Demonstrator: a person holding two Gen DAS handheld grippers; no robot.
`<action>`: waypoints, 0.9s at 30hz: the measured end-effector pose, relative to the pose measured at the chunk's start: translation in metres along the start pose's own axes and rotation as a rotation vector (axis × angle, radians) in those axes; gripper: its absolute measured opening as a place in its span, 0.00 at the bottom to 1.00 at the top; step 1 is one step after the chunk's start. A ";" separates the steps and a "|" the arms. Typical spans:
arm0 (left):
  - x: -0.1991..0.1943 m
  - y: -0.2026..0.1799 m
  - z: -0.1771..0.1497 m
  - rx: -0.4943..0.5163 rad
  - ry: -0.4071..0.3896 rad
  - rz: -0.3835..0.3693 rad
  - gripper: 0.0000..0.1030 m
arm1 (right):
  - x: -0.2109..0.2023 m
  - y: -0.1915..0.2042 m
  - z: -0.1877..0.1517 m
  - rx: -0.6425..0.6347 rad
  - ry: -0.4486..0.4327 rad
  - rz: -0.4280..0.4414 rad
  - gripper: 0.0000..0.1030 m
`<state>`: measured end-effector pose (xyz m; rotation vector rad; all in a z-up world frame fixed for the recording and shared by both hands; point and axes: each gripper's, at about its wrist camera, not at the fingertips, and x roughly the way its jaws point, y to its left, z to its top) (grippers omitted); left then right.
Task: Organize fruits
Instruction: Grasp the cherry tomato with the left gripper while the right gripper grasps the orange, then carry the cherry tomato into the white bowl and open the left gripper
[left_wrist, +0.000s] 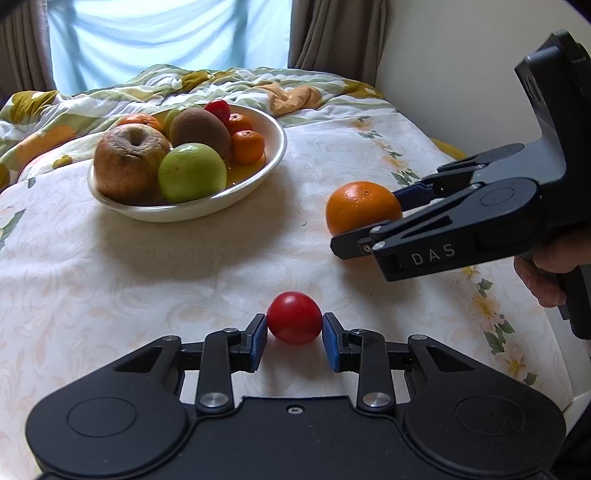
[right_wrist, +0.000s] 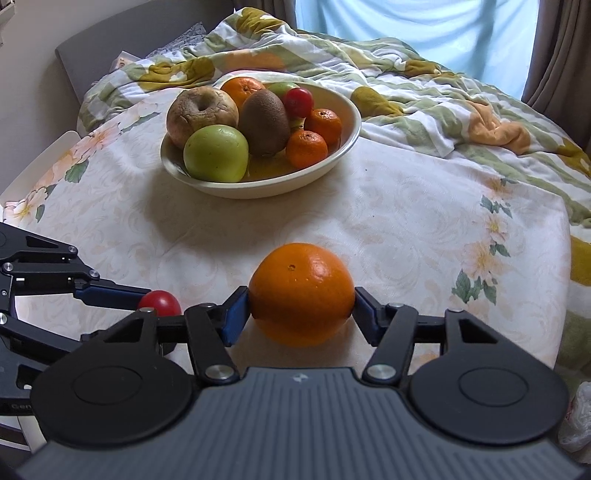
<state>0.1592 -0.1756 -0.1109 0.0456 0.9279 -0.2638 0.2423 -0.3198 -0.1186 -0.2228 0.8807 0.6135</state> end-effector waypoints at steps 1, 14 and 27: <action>-0.002 0.001 0.000 -0.005 -0.004 0.002 0.35 | 0.000 0.001 0.000 -0.002 0.001 -0.004 0.73; -0.053 0.013 0.017 -0.066 -0.082 0.049 0.35 | -0.038 0.012 0.013 -0.002 -0.040 -0.004 0.72; -0.100 0.045 0.065 -0.089 -0.195 0.135 0.35 | -0.076 0.017 0.061 -0.004 -0.098 -0.023 0.72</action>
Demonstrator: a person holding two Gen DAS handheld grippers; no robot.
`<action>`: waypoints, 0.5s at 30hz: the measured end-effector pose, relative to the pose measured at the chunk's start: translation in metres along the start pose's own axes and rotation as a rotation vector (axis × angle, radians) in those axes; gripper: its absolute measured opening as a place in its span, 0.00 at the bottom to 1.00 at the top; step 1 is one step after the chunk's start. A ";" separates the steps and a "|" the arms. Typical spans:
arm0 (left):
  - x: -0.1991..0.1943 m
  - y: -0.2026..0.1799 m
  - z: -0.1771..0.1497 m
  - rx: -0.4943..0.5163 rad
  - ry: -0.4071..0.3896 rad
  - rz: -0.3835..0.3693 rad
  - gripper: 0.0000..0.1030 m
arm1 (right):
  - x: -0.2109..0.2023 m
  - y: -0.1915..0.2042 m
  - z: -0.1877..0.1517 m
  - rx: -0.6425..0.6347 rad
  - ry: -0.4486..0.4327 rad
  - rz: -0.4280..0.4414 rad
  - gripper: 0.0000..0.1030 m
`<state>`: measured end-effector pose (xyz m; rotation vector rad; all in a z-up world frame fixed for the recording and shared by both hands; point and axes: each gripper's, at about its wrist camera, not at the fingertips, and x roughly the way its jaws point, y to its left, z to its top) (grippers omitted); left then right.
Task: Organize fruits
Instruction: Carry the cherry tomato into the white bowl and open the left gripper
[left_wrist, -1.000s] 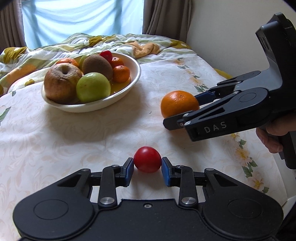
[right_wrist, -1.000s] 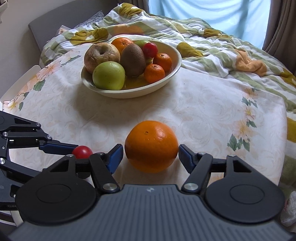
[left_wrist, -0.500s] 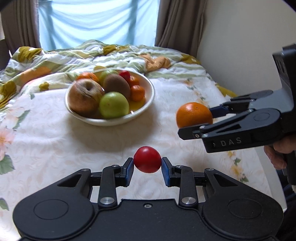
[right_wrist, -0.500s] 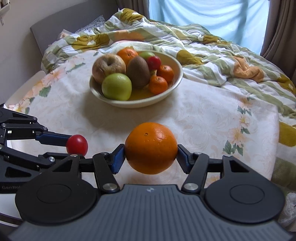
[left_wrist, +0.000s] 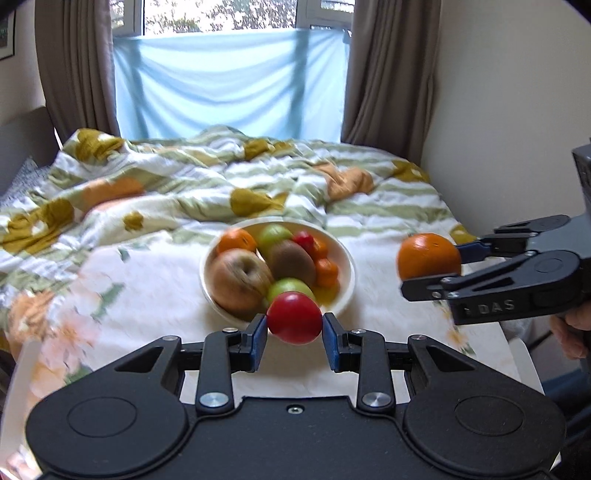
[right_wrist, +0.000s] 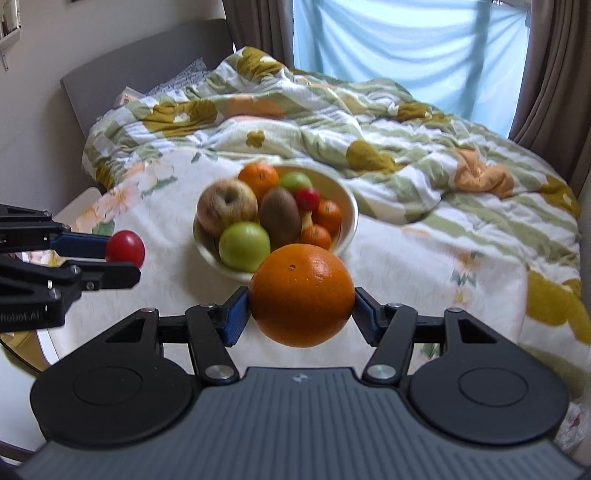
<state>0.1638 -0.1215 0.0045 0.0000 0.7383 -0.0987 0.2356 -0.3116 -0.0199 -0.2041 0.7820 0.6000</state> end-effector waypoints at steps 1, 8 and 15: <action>0.001 0.003 0.006 -0.001 -0.004 0.003 0.35 | -0.001 0.000 0.005 -0.004 -0.007 -0.004 0.72; 0.024 0.031 0.044 -0.006 -0.002 0.016 0.35 | 0.003 -0.003 0.037 0.002 -0.030 -0.017 0.72; 0.063 0.058 0.083 0.010 0.019 -0.033 0.35 | 0.019 -0.010 0.068 0.051 -0.036 -0.056 0.72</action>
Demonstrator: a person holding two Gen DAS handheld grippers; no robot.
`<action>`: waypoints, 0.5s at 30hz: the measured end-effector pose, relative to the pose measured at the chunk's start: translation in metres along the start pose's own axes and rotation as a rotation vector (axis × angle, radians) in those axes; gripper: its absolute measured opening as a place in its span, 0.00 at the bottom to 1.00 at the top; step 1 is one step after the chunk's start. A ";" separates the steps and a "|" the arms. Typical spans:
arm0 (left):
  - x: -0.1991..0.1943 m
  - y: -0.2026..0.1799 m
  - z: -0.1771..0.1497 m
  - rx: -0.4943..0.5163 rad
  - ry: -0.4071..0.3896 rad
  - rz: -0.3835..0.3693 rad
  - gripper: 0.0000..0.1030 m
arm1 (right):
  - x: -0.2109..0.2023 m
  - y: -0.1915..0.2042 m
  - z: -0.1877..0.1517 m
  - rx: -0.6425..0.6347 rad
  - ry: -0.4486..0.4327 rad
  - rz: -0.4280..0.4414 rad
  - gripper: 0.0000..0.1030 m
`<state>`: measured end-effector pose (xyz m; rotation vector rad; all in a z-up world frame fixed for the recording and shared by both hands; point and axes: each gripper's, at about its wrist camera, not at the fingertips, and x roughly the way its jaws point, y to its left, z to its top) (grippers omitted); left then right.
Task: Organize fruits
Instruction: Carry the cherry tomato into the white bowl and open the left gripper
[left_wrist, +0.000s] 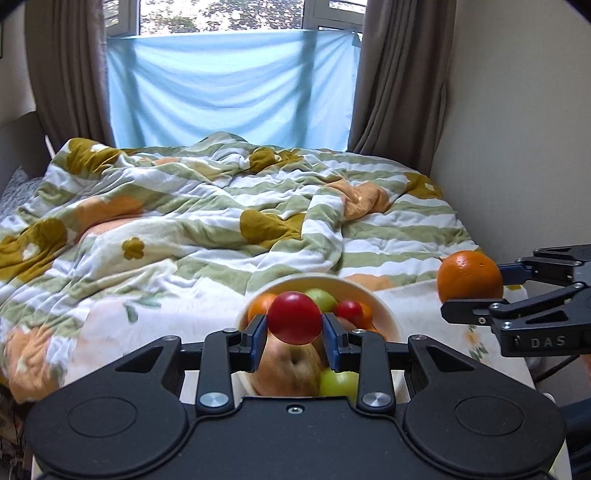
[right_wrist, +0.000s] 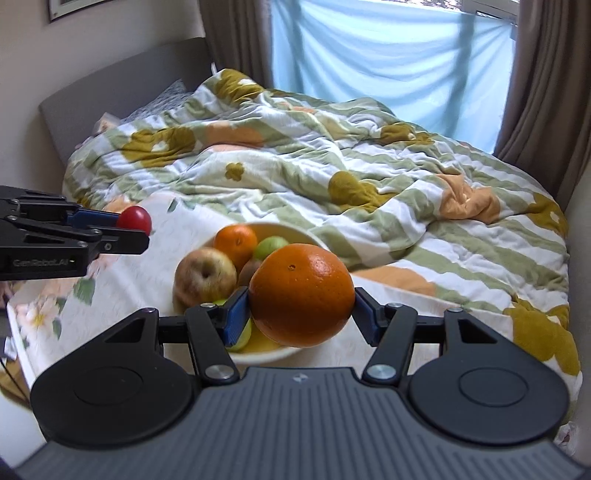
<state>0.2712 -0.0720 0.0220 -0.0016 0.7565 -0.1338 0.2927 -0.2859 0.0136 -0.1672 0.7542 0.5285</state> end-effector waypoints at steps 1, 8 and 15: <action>0.006 0.003 0.004 0.002 0.005 -0.005 0.35 | 0.003 -0.001 0.004 0.008 -0.001 -0.004 0.72; 0.066 0.020 0.031 0.036 0.071 -0.065 0.35 | 0.035 -0.014 0.029 0.072 0.004 -0.041 0.72; 0.124 0.024 0.044 0.064 0.145 -0.123 0.35 | 0.067 -0.026 0.040 0.123 0.029 -0.082 0.72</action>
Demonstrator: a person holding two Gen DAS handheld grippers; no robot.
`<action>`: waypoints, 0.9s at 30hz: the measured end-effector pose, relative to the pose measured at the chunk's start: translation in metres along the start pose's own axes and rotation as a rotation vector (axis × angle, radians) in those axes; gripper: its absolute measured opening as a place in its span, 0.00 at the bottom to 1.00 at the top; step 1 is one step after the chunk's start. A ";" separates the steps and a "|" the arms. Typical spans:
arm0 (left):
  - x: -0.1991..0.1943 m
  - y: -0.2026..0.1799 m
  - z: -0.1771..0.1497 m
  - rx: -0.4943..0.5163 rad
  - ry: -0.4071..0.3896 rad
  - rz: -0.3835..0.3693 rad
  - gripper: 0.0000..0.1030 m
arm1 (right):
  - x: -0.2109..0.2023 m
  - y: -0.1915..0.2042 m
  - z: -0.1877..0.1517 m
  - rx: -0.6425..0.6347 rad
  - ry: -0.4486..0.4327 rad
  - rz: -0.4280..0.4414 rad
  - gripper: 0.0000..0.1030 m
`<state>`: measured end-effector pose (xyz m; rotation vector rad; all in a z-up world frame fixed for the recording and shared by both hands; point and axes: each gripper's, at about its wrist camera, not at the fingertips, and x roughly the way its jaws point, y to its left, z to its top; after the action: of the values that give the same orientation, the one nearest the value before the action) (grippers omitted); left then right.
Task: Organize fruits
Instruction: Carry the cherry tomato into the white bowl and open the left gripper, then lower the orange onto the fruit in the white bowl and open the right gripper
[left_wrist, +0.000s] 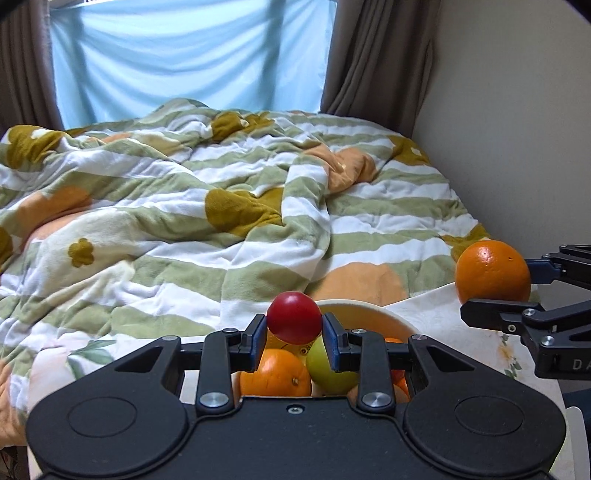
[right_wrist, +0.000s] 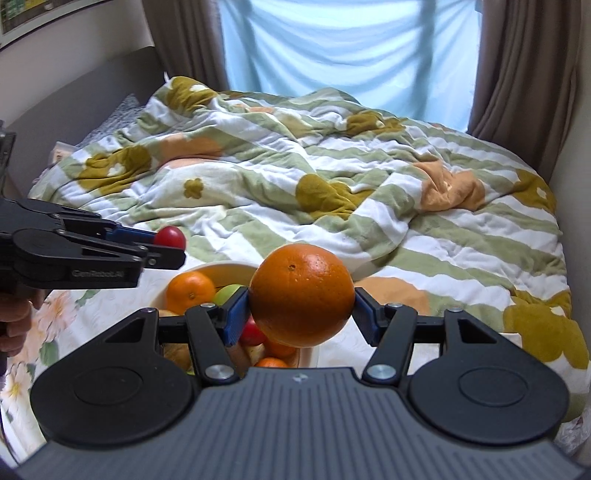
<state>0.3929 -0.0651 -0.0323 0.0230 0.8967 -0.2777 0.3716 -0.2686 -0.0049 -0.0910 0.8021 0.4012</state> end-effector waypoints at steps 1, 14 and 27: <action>0.006 0.001 0.002 0.006 0.010 -0.006 0.35 | 0.004 -0.001 0.001 0.002 0.004 -0.008 0.73; 0.035 0.012 0.006 0.019 0.058 -0.038 0.82 | 0.037 -0.013 0.002 0.072 0.052 -0.059 0.73; -0.034 0.026 -0.009 0.068 -0.065 0.046 0.95 | 0.052 0.003 0.015 0.049 0.058 -0.042 0.73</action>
<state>0.3720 -0.0309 -0.0140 0.0971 0.8204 -0.2642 0.4129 -0.2460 -0.0319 -0.0737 0.8655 0.3398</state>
